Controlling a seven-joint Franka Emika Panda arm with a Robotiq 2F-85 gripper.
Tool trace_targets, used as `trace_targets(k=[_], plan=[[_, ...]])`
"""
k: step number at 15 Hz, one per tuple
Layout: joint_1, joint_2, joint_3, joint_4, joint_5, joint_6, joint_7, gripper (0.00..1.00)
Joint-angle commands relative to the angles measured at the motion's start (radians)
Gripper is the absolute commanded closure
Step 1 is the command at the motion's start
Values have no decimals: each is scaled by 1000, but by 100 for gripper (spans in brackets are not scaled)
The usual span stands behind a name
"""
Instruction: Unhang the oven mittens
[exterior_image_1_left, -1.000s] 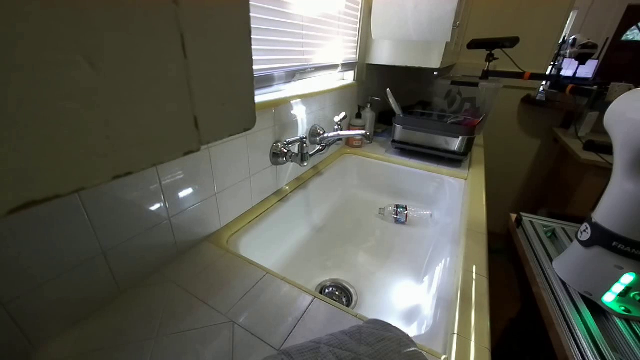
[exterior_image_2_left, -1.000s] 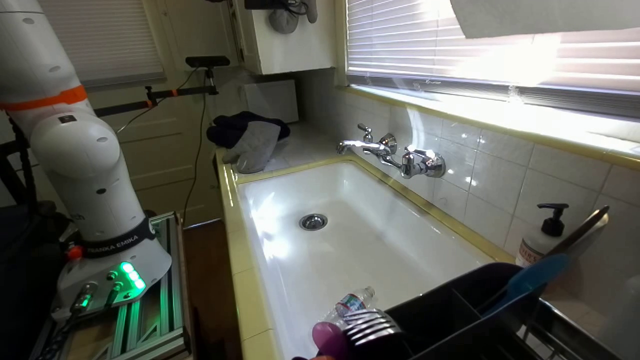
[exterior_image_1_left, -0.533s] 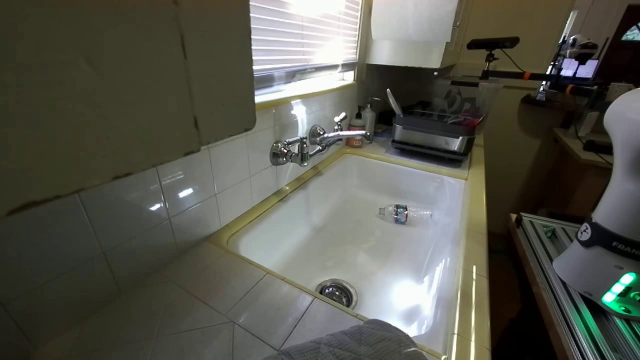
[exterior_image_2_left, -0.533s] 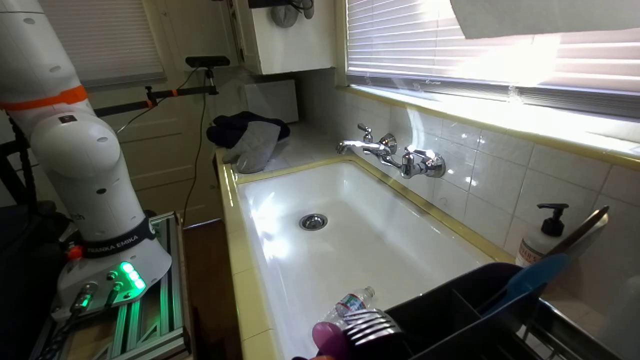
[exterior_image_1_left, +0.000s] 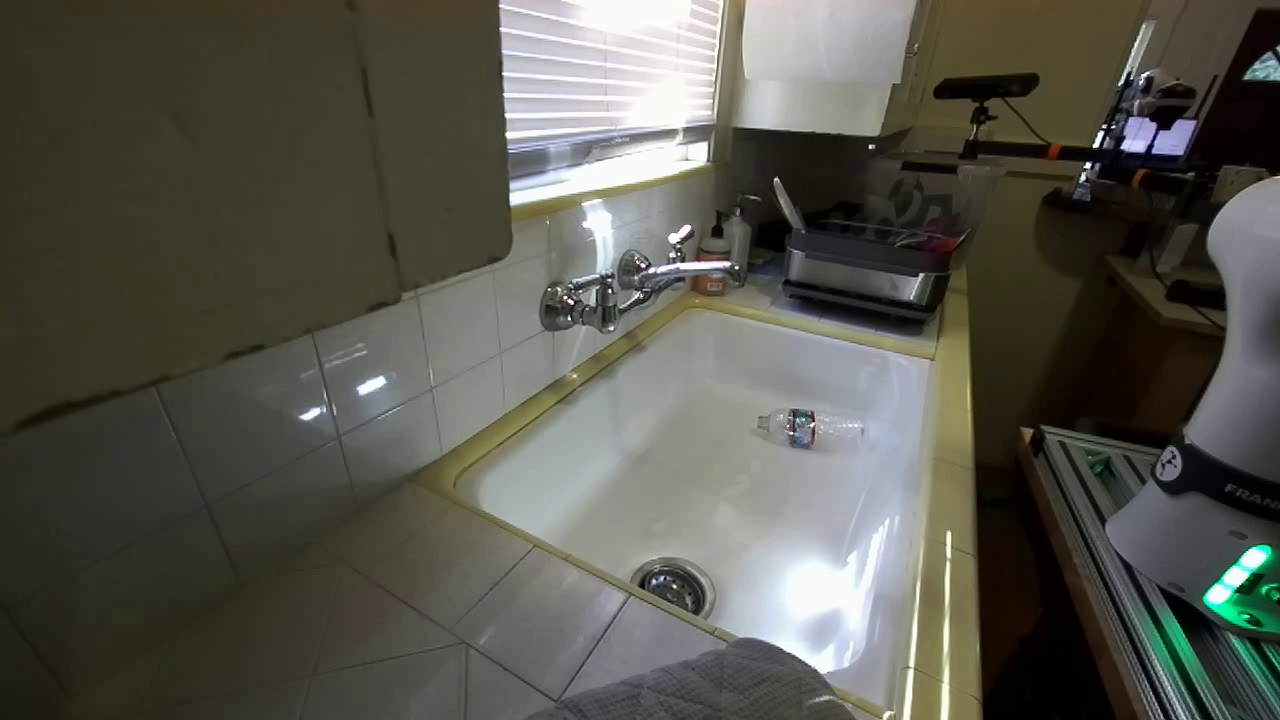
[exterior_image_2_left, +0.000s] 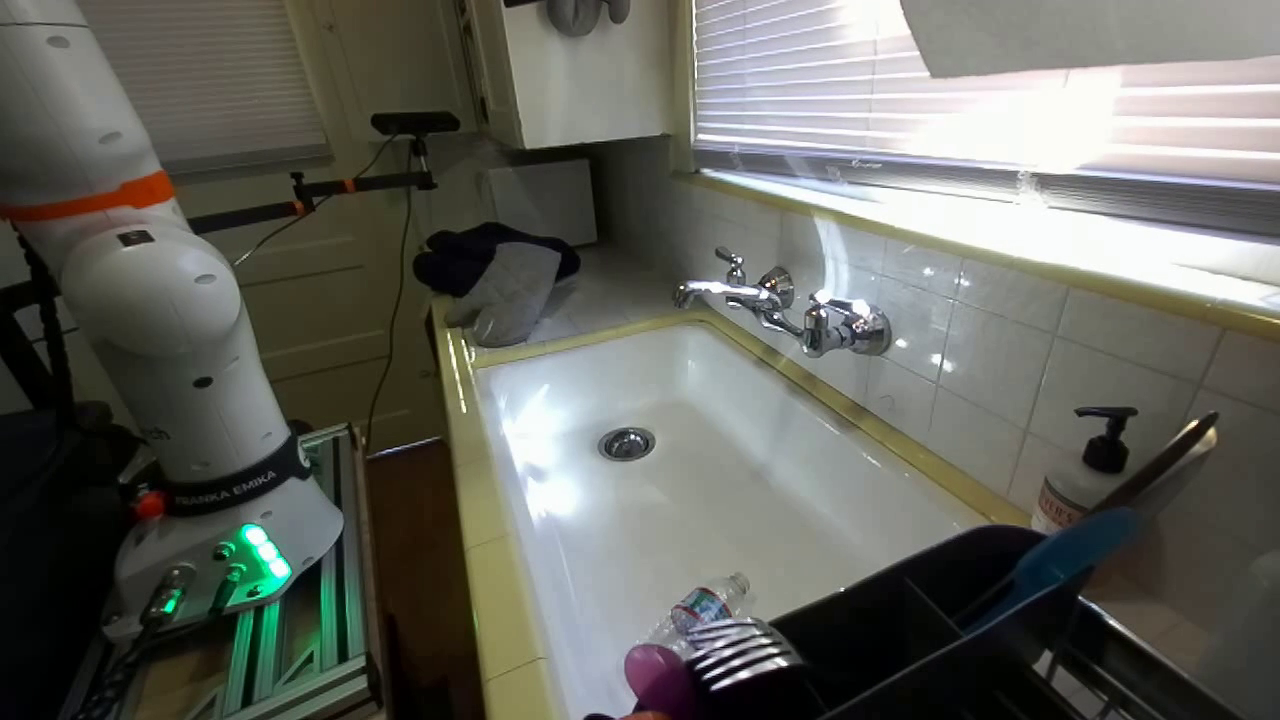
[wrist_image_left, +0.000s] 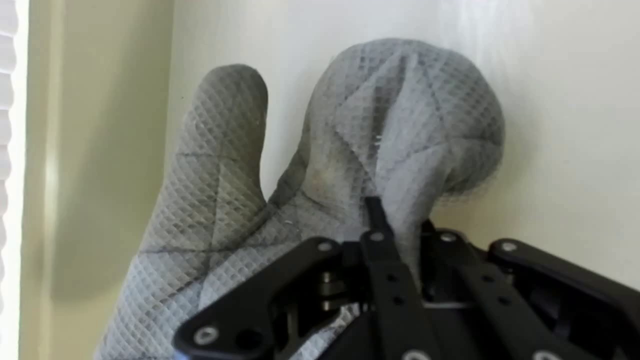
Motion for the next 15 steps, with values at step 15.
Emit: trace_targets(k=[15], plan=[[-85, -151, -68, -66, -405, -411, 508, 97]])
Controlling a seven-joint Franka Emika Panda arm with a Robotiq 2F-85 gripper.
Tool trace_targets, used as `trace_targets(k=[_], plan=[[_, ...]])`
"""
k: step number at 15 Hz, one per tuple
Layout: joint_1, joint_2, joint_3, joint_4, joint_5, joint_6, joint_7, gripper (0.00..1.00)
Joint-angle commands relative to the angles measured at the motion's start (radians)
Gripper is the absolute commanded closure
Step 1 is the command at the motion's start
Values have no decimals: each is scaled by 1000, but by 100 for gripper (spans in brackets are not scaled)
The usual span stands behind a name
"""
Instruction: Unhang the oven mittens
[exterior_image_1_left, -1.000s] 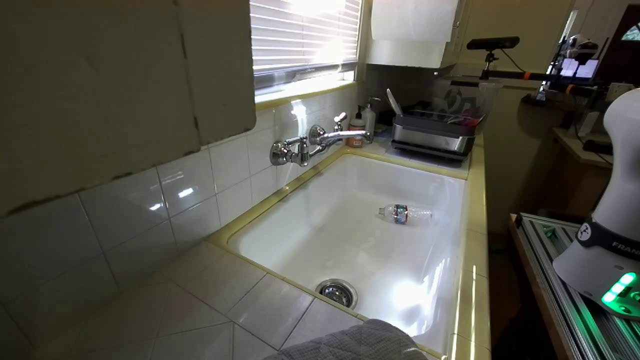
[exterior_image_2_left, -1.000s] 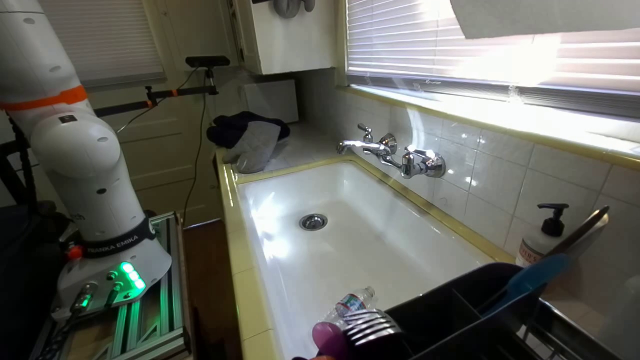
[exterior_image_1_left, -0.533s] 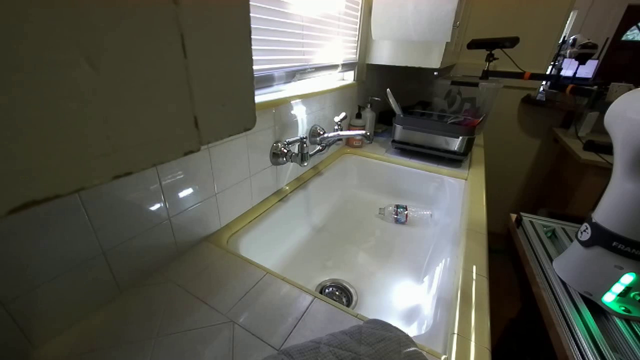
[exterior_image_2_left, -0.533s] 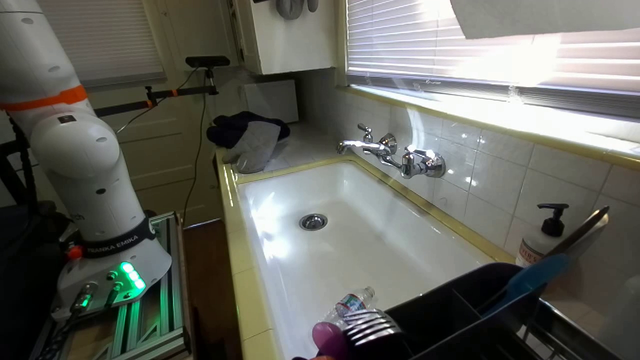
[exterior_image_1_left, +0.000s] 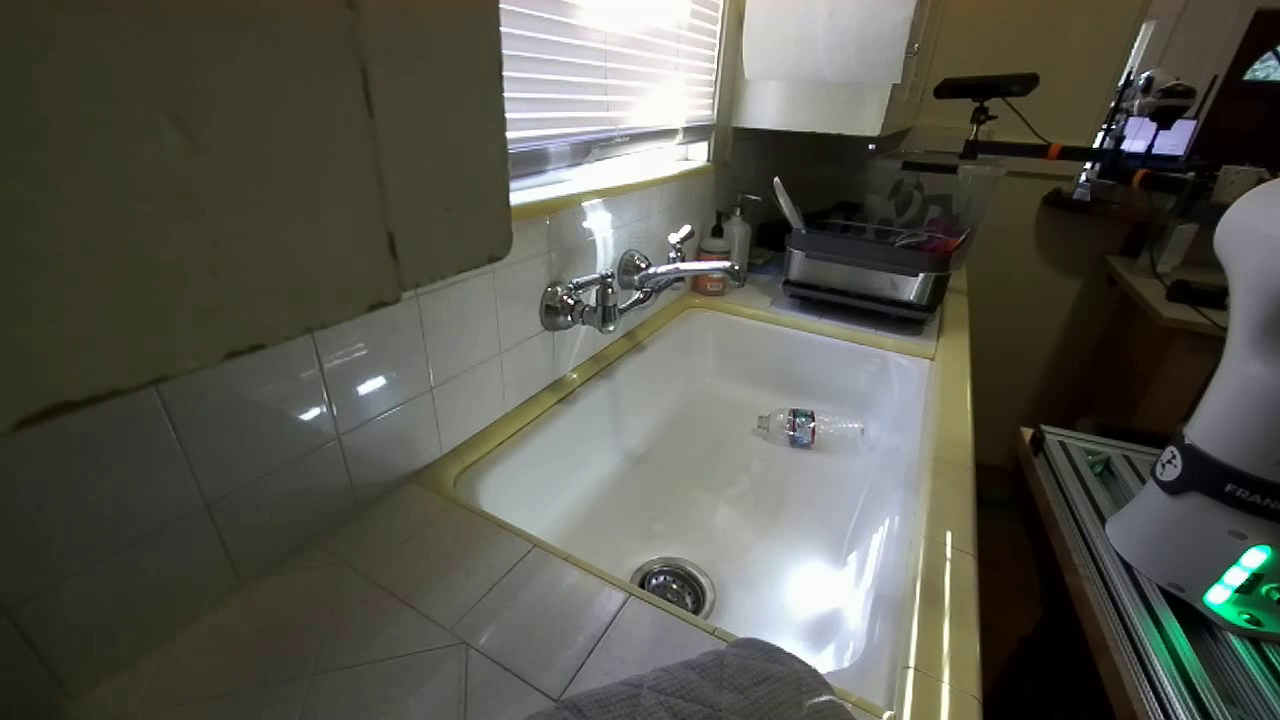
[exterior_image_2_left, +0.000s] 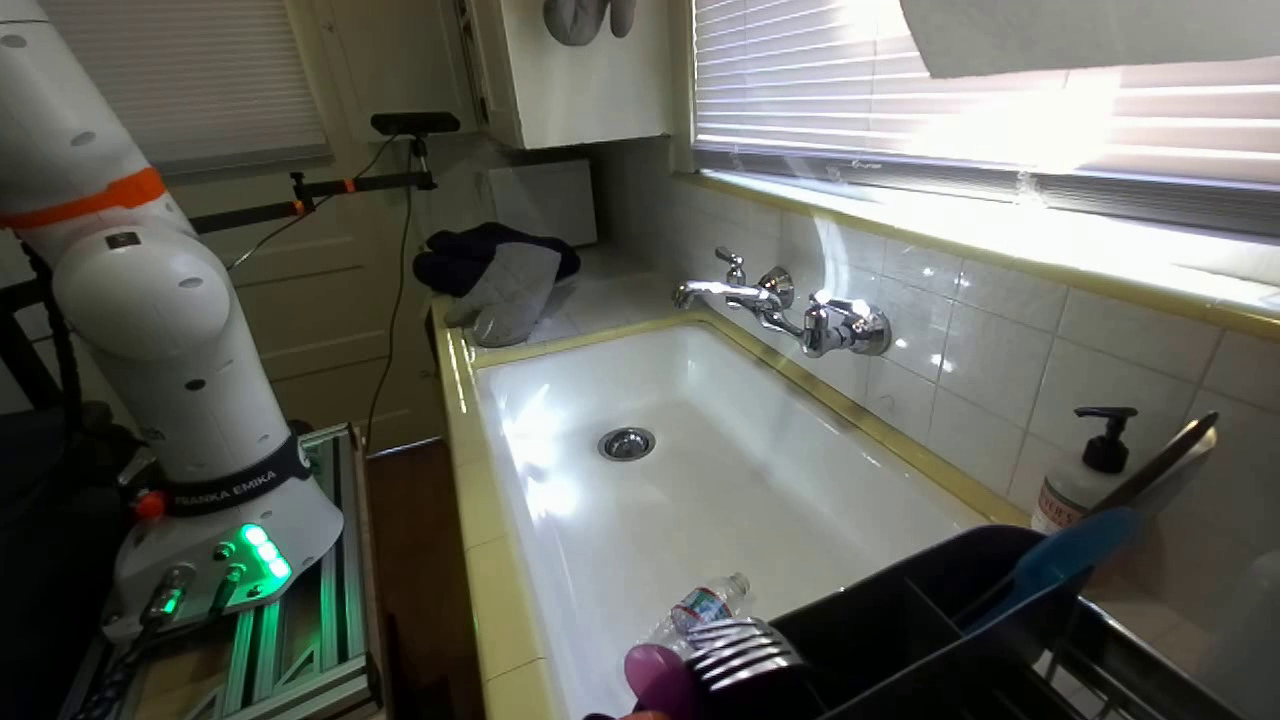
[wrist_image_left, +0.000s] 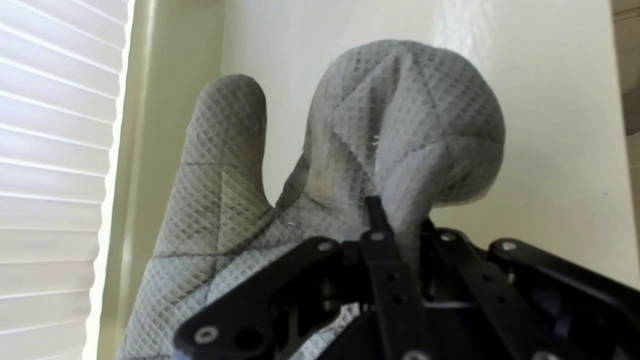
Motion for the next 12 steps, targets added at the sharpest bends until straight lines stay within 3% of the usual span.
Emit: trace_targets(k=[1, 6, 12], plan=[[-5, -50, -42, -5, -21, -233, 123, 97], [-30, -63, -82, 10, -31, -542, 254, 97], [-47, -42, -91, 5, -2, -794, 360, 97]])
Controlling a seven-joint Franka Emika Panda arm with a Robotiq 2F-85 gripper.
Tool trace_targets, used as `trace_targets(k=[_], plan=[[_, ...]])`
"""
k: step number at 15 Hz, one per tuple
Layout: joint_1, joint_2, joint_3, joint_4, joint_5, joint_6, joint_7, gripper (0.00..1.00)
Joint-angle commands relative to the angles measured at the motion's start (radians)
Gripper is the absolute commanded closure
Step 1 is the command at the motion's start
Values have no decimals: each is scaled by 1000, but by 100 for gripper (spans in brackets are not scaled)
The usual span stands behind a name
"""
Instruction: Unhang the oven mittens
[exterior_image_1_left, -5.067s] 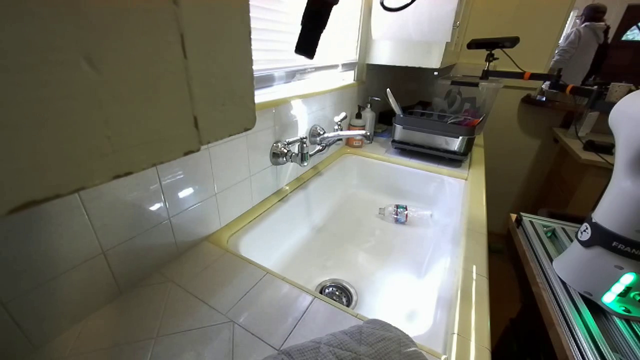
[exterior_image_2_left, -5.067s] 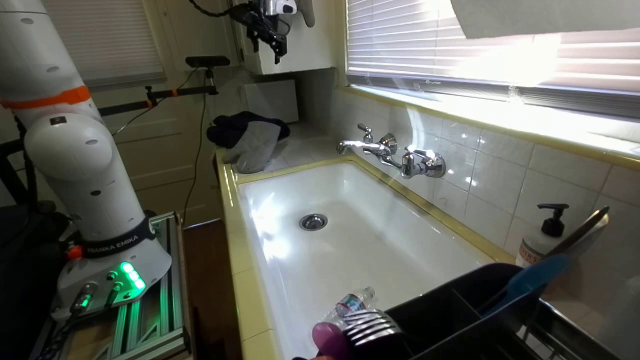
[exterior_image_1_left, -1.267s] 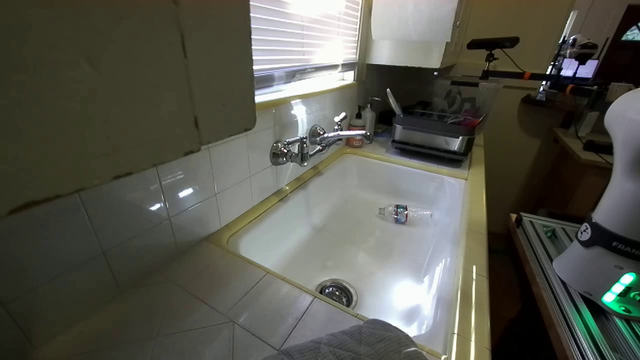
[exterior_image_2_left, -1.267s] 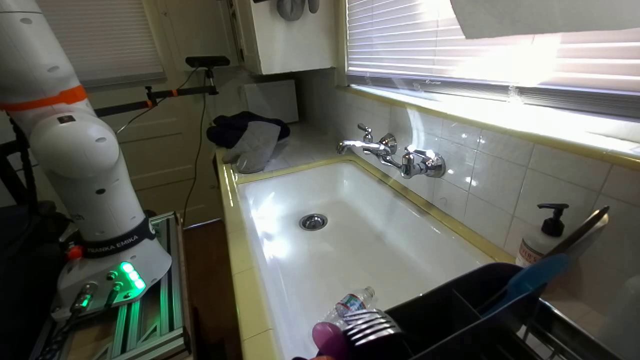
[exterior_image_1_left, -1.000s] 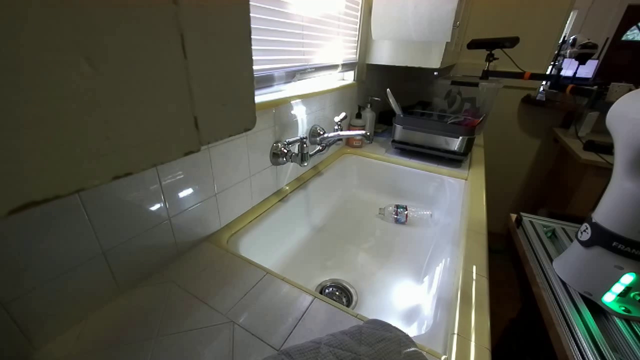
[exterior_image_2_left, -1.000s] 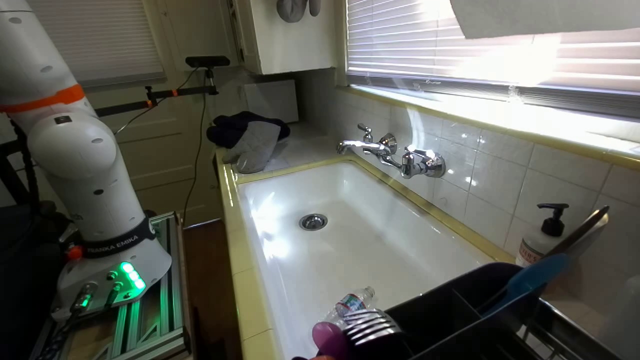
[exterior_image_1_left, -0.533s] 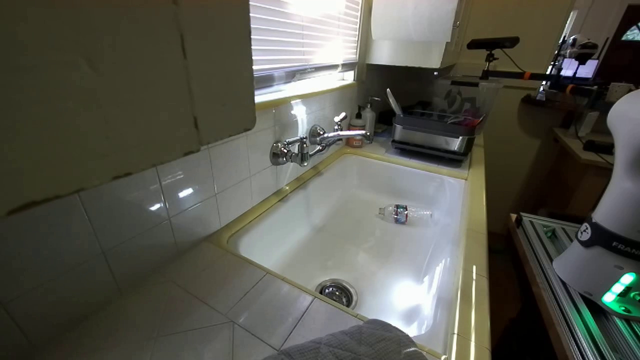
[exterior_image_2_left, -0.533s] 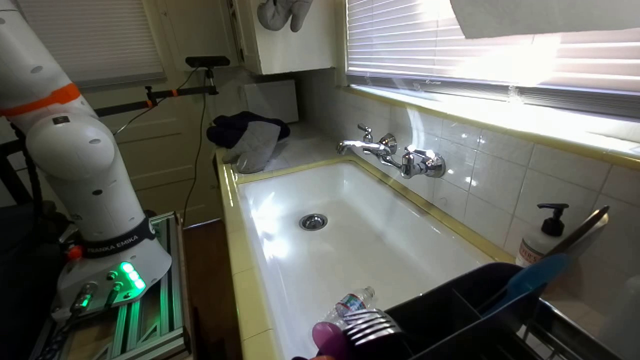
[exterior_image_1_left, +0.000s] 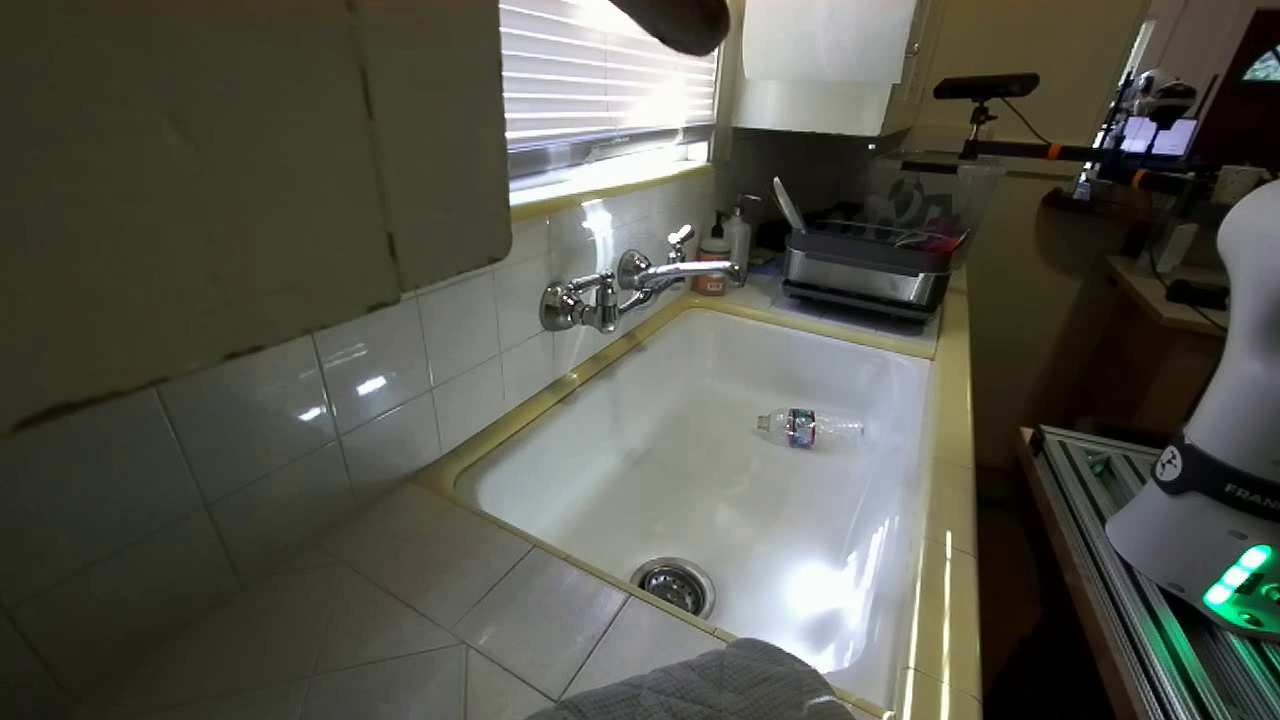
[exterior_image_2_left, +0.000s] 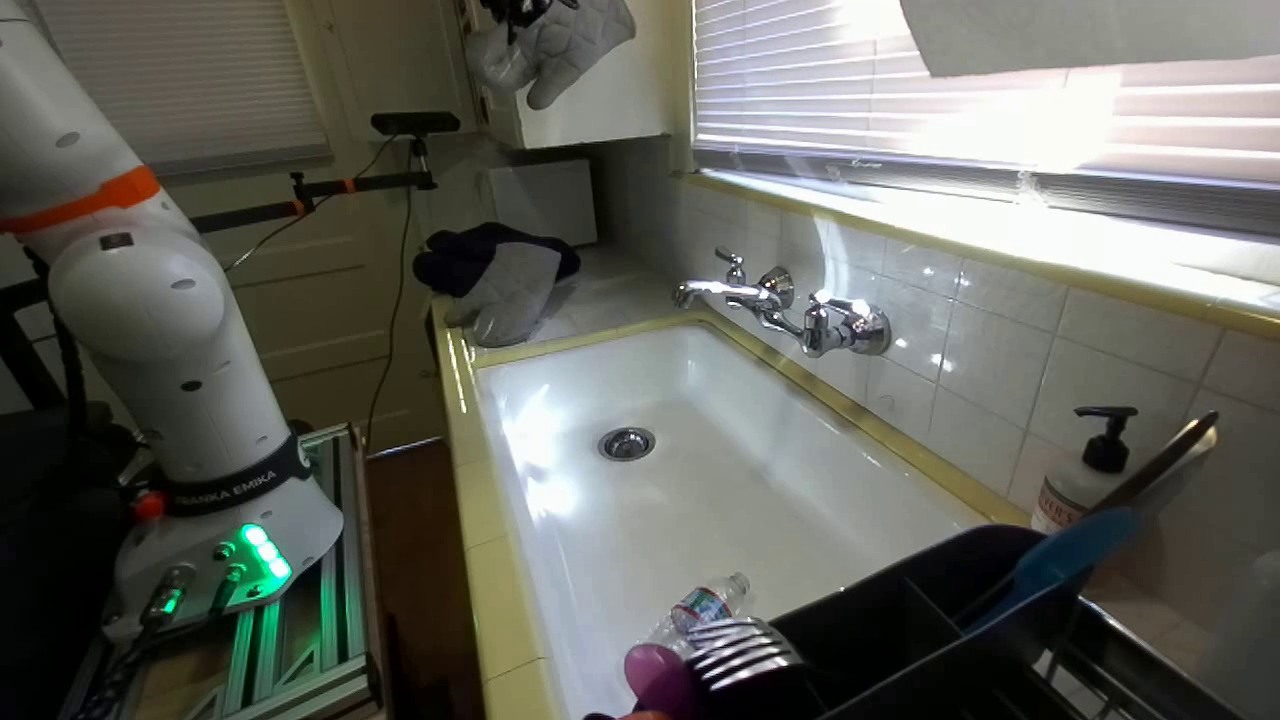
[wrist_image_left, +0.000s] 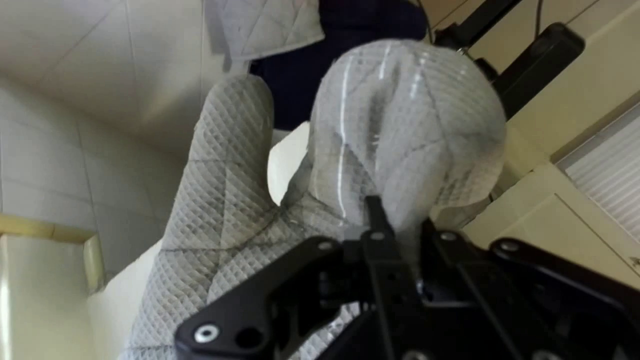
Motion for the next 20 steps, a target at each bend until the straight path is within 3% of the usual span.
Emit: trace_targets(k=[1, 6, 7, 13, 14, 20], plan=[[-9, 12, 0, -3, 10, -130, 81, 97], [-14, 31, 2, -30, 21, -252, 113, 97], [-18, 35, 12, -10, 5, -207, 103, 87], [-19, 42, 12, -24, 7, -225, 103, 87], [-19, 42, 12, -24, 7, -225, 103, 97], [-19, 119, 20, -34, 37, -237, 149, 97]])
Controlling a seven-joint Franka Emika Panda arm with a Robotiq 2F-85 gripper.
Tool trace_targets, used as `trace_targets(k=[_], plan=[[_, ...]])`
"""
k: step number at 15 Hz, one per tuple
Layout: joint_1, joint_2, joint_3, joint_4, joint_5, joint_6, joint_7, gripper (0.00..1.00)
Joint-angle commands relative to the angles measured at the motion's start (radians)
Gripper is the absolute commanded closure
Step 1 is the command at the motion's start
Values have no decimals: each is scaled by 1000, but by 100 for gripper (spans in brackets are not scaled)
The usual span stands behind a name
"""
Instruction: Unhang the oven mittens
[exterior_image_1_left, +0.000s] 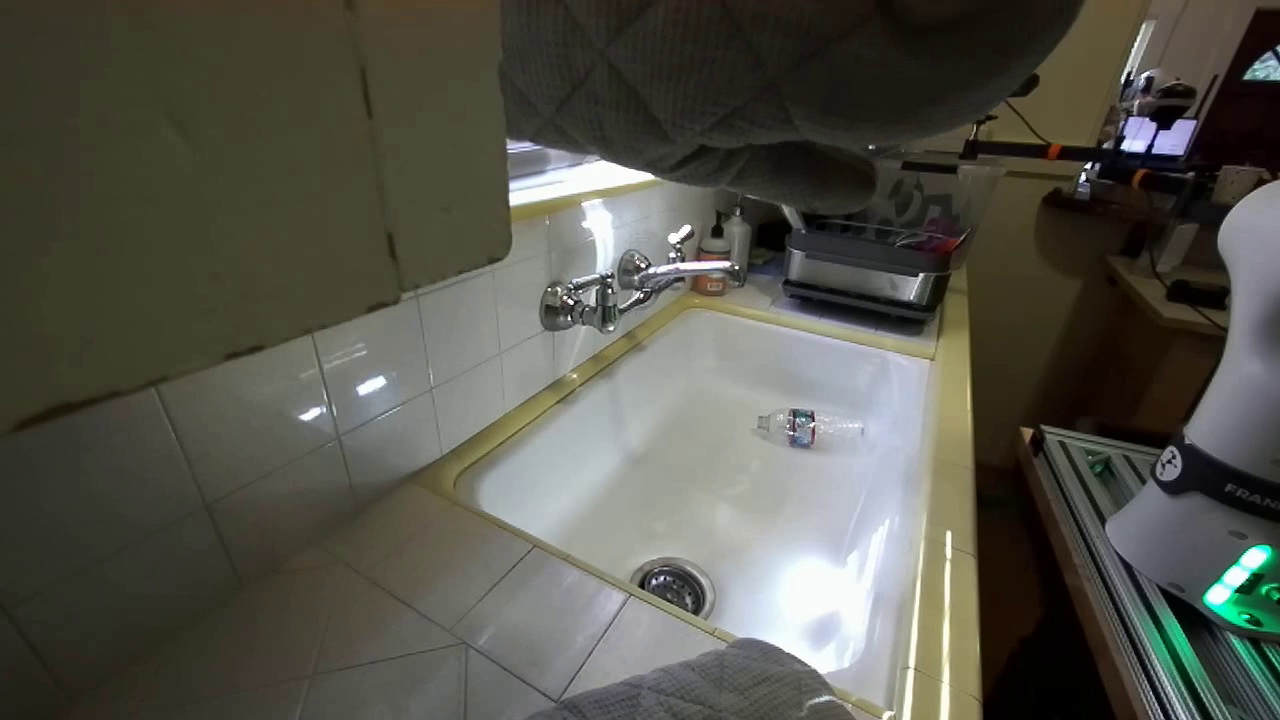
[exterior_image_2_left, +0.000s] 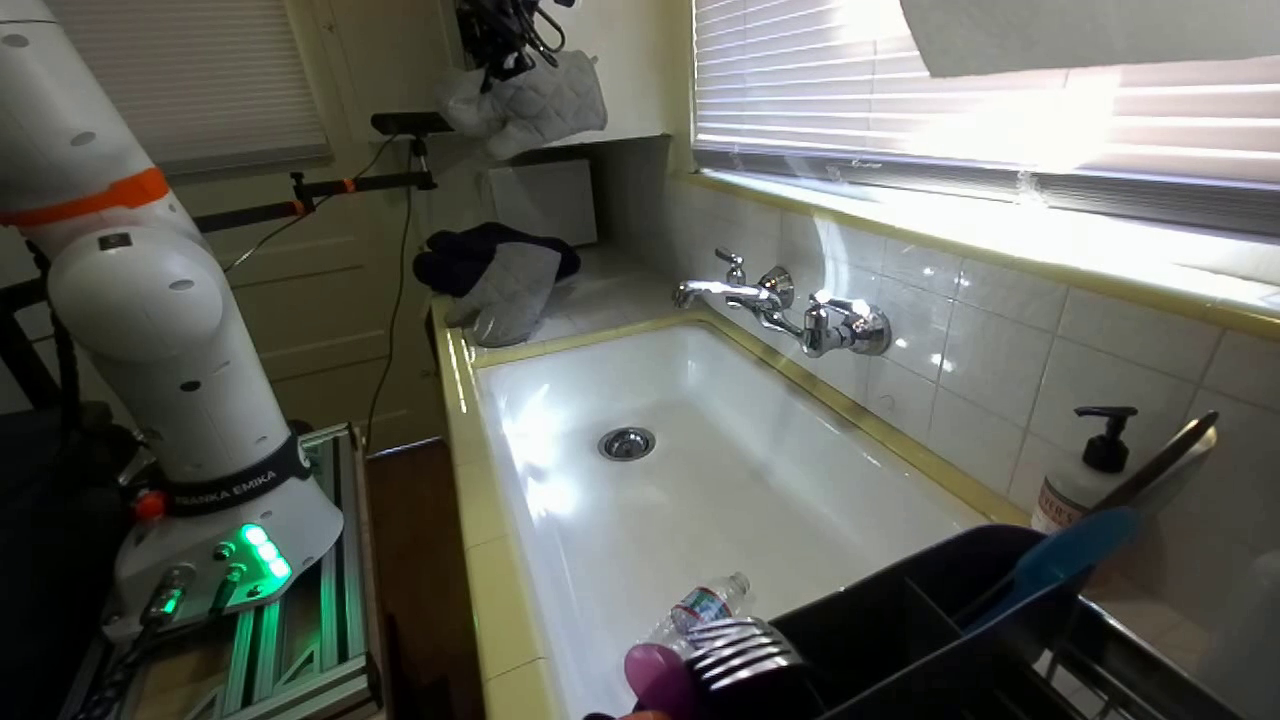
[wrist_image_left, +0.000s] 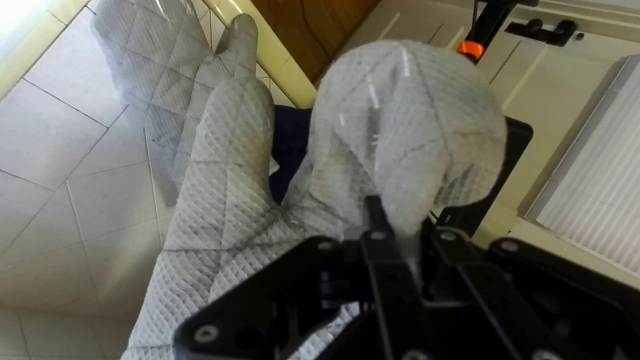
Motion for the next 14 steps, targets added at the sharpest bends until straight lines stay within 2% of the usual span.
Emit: trace_targets(k=[1, 10, 14], plan=[[-10, 57, 23, -3, 23, -14, 37, 97], [-6, 157, 72, -24, 23, -3, 202, 97], [-4, 192, 88, -38, 28, -20, 237, 97]])
